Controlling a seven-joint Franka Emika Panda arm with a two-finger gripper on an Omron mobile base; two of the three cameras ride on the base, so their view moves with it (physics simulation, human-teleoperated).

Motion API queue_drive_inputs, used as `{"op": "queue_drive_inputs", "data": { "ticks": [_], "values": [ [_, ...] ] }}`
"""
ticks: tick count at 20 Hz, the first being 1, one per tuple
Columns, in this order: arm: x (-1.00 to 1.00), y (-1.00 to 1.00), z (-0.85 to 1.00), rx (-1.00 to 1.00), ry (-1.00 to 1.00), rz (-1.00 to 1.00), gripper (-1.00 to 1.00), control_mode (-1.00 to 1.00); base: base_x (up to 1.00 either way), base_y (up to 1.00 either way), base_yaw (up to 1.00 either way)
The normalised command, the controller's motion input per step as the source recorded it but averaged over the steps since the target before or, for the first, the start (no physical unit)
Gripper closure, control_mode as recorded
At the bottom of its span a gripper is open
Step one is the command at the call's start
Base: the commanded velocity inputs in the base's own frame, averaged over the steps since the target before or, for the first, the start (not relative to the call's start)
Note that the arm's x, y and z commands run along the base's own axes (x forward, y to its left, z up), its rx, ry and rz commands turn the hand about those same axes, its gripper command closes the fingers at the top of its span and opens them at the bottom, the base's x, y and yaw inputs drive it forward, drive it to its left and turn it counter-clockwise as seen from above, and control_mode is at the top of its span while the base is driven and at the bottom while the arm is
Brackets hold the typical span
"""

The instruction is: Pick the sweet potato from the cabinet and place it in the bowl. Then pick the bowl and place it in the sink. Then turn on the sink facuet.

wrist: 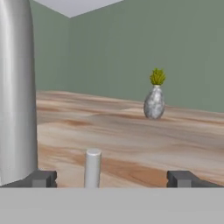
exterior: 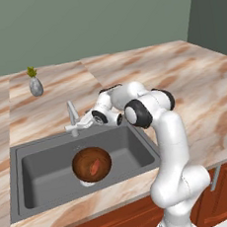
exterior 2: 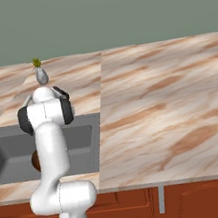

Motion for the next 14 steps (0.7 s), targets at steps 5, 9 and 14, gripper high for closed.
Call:
{"op": "queue_drive_inputs", "data": {
  "ticks": [5,9,14],
  "values": [
    [0.41,0.00,-0.12,0.03,0.00,-0.04,-1.00,-1.00,0.00,0.00,0.00],
    [0.22,-0.01,0.00,0.11,0.05,-0.05,1.00,-1.00,0.00,0.00,0.00],
    [0.04,-0.10,0.00,0.10,0.11,-0.07,1.00,-1.00,0.00,0.00,0.00]
  ]
}}
